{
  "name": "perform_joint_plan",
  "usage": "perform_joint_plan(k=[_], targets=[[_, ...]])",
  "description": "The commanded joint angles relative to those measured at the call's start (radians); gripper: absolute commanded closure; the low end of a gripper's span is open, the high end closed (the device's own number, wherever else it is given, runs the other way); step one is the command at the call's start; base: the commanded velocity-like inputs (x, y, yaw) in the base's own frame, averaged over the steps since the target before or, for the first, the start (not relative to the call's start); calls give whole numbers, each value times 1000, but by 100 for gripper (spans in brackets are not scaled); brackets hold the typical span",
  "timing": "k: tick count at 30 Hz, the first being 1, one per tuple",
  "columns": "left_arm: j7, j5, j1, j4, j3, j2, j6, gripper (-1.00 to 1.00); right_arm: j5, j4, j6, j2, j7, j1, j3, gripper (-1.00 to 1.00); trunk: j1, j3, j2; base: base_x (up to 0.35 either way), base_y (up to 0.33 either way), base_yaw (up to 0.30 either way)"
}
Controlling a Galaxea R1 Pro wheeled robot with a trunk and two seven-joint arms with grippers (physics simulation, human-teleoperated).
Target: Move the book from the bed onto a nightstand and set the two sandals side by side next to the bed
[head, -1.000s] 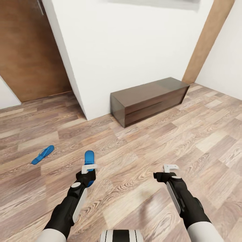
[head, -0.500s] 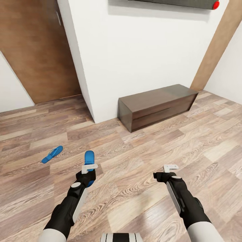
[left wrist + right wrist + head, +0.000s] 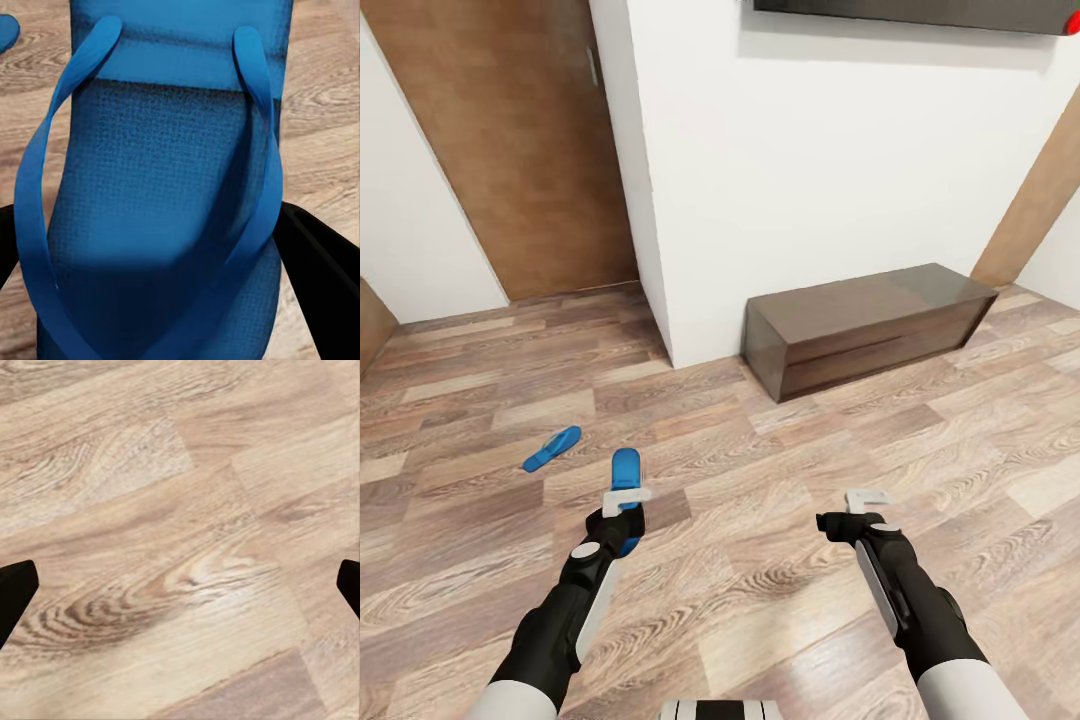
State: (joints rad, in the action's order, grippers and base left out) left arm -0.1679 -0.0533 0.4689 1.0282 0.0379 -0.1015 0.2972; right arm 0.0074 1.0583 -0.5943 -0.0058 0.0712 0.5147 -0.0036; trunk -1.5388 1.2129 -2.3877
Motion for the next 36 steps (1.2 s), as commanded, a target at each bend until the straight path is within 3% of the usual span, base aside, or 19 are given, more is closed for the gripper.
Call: perform_joint_plan(k=[1, 15, 36], targets=[[-7, -4, 1, 1, 2, 0, 5, 100, 0, 2, -5, 0, 2, 0, 1, -100, 0, 0, 0, 0, 0, 275], [-8, -3, 1, 1, 3, -1, 5, 100, 2, 2, -6, 0, 2, 0, 1, -100, 0, -9, 0, 257, -29, 275], [-8, -2, 1, 1, 3, -1, 5, 100, -3, 0, -4, 0, 1, 1, 1, -100, 0, -19, 0, 260, -236, 222]])
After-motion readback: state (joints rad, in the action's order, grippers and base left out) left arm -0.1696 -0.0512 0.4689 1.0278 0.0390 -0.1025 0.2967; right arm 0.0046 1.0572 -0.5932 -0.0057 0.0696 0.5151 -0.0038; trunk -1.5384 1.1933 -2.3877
